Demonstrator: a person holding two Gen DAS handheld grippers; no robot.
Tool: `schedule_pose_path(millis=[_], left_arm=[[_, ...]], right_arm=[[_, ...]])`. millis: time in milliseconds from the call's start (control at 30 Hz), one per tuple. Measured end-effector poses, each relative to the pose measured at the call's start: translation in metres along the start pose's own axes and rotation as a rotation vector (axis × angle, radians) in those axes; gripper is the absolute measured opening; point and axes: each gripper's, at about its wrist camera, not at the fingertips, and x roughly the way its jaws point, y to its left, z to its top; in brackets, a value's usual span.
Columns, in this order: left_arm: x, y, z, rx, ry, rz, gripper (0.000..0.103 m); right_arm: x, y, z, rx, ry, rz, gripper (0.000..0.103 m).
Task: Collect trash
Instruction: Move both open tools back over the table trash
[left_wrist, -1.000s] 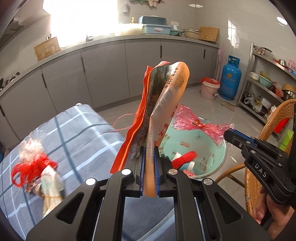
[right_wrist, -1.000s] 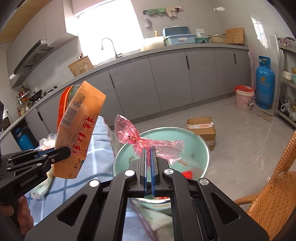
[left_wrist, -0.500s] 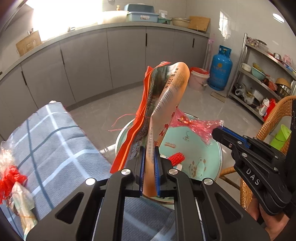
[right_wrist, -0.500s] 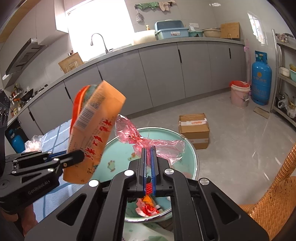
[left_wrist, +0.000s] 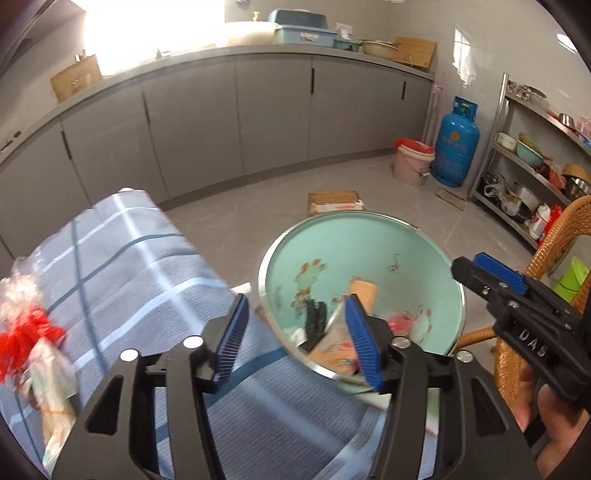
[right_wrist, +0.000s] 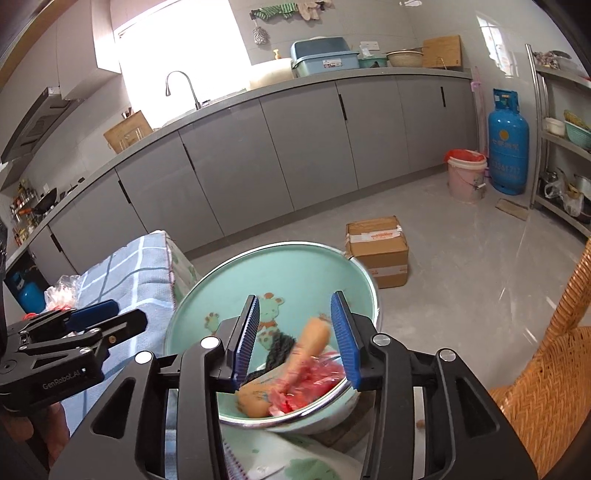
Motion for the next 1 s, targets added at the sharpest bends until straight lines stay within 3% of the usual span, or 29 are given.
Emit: schedule_pose_path(millis=[100, 267, 367, 567, 833, 1000], left_arm=[[-0.017, 0.012, -0.01, -0.01, -0.012, 0.037, 0.06], [-0.058, 0.043, -0.03, -0.038, -0.064, 0.128, 0.075], [-0.08, 0.066, -0.044, -0.067, -0.084, 0.18, 0.076], [-0.118, 0.124, -0.08, -0.142, -0.1, 0.344, 0.086], [-0.143, 0.214, -0.123, -0.277, -0.062, 0.525, 0.087], [-0.148, 0.257, -0.148, -0.387, -0.028, 0.578, 0.088]], right_arm=[[-0.007, 0.01, -0.004, -0.004, 0.003, 0.013, 0.041], [-0.013, 0.038, -0.009, -0.02, 0.013, 0.061, 0.044], [-0.014, 0.064, -0.014, -0.051, 0.029, 0.101, 0.045], [-0.014, 0.128, -0.023, -0.147, 0.067, 0.18, 0.047], [-0.005, 0.221, -0.045, -0.288, 0.13, 0.281, 0.05], [0.0, 0.272, -0.06, -0.352, 0.164, 0.337, 0.057]])
